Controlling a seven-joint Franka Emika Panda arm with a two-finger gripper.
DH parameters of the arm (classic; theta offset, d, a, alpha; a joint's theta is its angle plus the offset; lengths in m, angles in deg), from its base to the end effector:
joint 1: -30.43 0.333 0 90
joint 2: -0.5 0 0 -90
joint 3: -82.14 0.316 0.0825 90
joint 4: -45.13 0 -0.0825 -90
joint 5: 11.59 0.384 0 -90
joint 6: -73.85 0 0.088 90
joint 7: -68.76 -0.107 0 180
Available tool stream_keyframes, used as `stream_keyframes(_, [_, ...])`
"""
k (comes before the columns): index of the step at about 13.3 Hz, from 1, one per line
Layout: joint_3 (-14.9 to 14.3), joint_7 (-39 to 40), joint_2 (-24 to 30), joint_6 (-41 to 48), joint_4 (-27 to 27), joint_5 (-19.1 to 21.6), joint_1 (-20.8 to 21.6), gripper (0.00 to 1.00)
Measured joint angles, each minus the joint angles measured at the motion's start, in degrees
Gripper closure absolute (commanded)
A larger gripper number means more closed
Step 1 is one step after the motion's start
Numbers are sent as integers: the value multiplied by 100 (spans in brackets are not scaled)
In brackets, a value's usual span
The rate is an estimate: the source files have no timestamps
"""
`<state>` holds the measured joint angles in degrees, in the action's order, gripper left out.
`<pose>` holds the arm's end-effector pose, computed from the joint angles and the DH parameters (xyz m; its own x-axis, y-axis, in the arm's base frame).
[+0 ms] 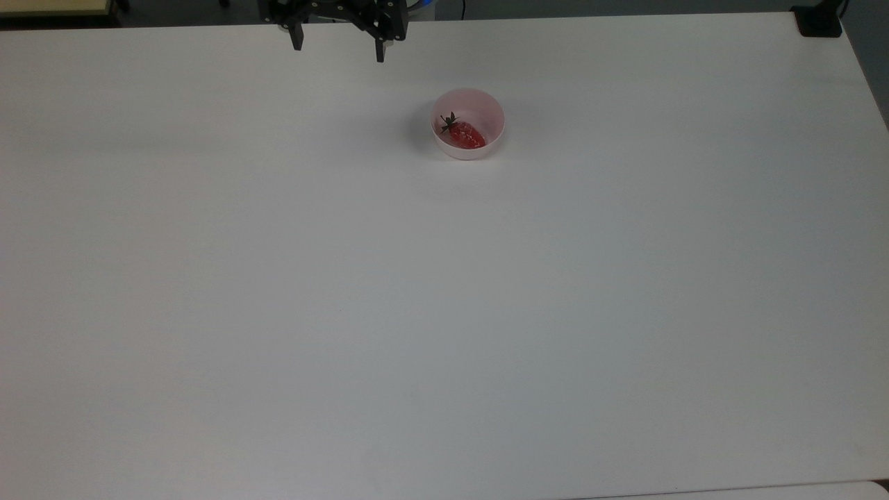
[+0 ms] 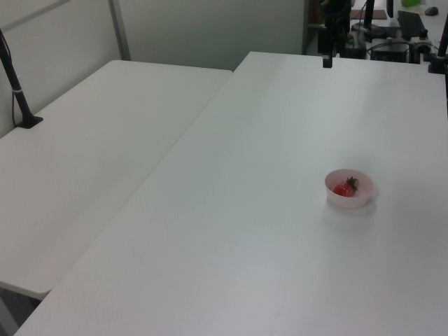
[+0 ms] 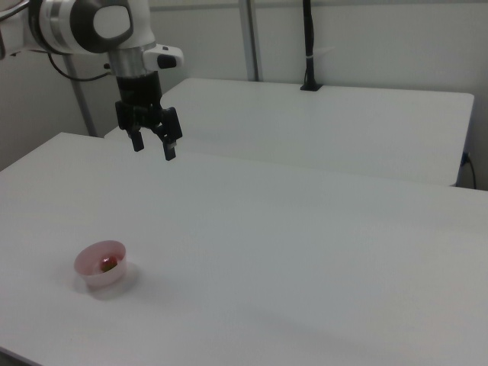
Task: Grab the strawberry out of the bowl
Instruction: 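Move the gripper over the pink bowl and lower it toward the strawberry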
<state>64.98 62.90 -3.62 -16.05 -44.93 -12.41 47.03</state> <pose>0.5730 -0.0014 0.5851 0.9914 -0.1125 -0.0674 -0.1098 -0.9930 0.0426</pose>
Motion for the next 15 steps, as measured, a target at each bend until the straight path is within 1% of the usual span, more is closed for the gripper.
stream_keyframes(1, [997,181,4,-2,72,39,-1112,0])
stream_keyframes(2, [1025,360,0,-45,-8,111,-1090,0])
stream_keyframes(4, [1160,485,-156,-500,-594,164,-781,0])
stream_keyframes(5, [1189,485,-250,-608,-731,164,-687,0])
stream_keyframes(9, [1172,659,-214,-630,-738,161,-752,0])
stream_keyframes(11, [1178,836,-197,-634,-954,144,-628,1])
stream_keyframes(13, [1184,846,-205,-868,-1416,115,-276,6])
stream_keyframes(14, [1190,843,-225,-1161,-1739,92,-18,11])
stream_keyframes(15, [1194,841,-237,-1329,-1910,78,119,17])
